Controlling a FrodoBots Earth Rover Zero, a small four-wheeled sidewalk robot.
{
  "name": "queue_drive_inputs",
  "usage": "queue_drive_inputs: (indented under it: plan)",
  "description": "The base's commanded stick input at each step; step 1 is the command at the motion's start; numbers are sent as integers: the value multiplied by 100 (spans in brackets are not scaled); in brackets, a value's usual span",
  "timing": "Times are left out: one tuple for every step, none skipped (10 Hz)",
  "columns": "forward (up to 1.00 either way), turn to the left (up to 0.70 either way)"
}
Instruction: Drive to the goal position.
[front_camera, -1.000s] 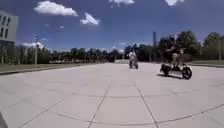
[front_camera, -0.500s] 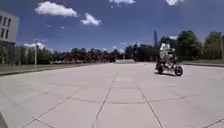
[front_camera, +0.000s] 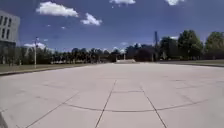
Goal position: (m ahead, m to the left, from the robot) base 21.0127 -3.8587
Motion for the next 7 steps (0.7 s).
queue_drive_inputs:
  plan:
    - [50, 0]
    - [50, 0]
    - [50, 0]
    - [50, 0]
    - [50, 0]
    - [50, 0]
    - [50, 0]
